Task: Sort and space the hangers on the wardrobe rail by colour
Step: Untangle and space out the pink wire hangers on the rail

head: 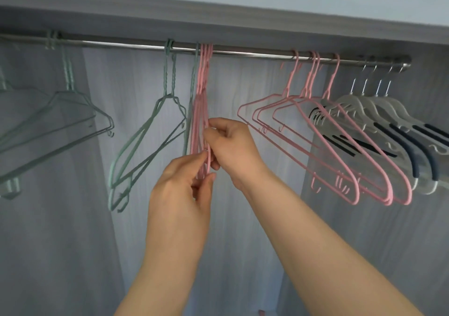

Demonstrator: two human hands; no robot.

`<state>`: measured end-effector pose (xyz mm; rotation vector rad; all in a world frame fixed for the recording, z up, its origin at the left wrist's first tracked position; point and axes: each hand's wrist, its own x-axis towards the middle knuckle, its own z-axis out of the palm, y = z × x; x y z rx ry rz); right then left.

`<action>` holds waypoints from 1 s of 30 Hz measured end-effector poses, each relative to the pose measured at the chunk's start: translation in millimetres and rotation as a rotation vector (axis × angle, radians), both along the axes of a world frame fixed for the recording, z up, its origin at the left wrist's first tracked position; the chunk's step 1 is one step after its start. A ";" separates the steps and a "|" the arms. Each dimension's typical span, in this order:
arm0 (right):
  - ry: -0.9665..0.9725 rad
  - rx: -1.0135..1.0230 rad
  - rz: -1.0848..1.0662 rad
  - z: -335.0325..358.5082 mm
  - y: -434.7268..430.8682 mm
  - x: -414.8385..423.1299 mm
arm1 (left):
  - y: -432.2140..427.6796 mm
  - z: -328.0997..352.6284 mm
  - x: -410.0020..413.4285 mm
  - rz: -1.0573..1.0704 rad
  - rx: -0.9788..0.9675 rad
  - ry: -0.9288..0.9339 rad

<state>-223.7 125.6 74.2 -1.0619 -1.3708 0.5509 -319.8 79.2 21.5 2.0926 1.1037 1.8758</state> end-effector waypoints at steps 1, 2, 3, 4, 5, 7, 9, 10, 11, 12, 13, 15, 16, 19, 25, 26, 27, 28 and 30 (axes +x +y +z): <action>-0.015 0.019 -0.019 0.5 1.1 -2.9 | -0.3 0.2 -1.0 0.002 -0.007 -0.008; -0.023 0.033 -0.040 0.7 2.0 -4.0 | -0.8 0.4 -1.7 0.006 -0.013 -0.010; -0.016 0.044 -0.059 1.7 1.7 -4.0 | -1.2 0.7 -2.0 0.015 -0.014 -0.006; 0.003 0.054 -0.080 2.8 1.3 -2.0 | -1.5 0.8 -2.2 0.023 -0.014 0.003; 0.021 0.068 -0.109 4.5 0.1 1.6 | -1.5 0.8 -2.1 0.029 -0.014 0.013; 0.037 0.098 -0.188 9.3 -2.0 15.4 | -4.1 0.5 -0.4 0.024 -0.012 0.020; 0.012 0.115 -0.239 11.7 -5.7 34.9 | -10.7 -1.3 4.9 -0.013 0.009 0.010; -0.008 0.114 -0.243 9.9 -8.9 45.2 | -15.7 -2.8 9.4 -0.041 0.024 0.004; -0.035 0.105 -0.236 6.0 -13.8 54.7 | -21.5 -5.0 14.9 -0.073 0.040 0.004; -0.065 0.087 -0.229 -1.2 -18.8 63.7 | -27.7 -8.5 21.2 -0.109 0.057 0.013; -0.099 0.064 -0.227 -9.7 -25.8 71.6 | -33.5 -13.4 28.3 -0.153 0.072 0.032; -0.107 0.027 -0.246 -23.2 -38.8 87.9 | -43.0 -27.8 43.9 -0.247 0.097 0.133; -0.085 0.026 -0.266 -24.1 -42.5 96.5 | -46.5 -36.9 51.6 -0.283 0.104 0.209; -0.126 0.071 -0.309 -4.3 -44.4 110.4 | -52.7 -62.5 70.1 -0.378 0.057 0.364; -0.108 0.033 -0.302 38.1 -16.6 98.8 | -51.4 -85.0 80.5 -0.434 -0.024 0.369; -0.094 -0.006 -0.307 39.0 -10.8 96.1 | -50.6 -87.1 79.3 -0.427 -0.035 0.363; -0.065 -0.047 -0.310 38.0 -5.0 93.6 | -50.1 -89.6 77.3 -0.419 -0.047 0.360; -0.018 -0.102 -0.305 34.7 0.4 91.5 | -49.6 -92.0 74.7 -0.412 -0.056 0.359; 0.076 -0.234 -0.281 19.5 6.6 87.1 | -48.3 -96.2 67.9 -0.398 -0.085 0.342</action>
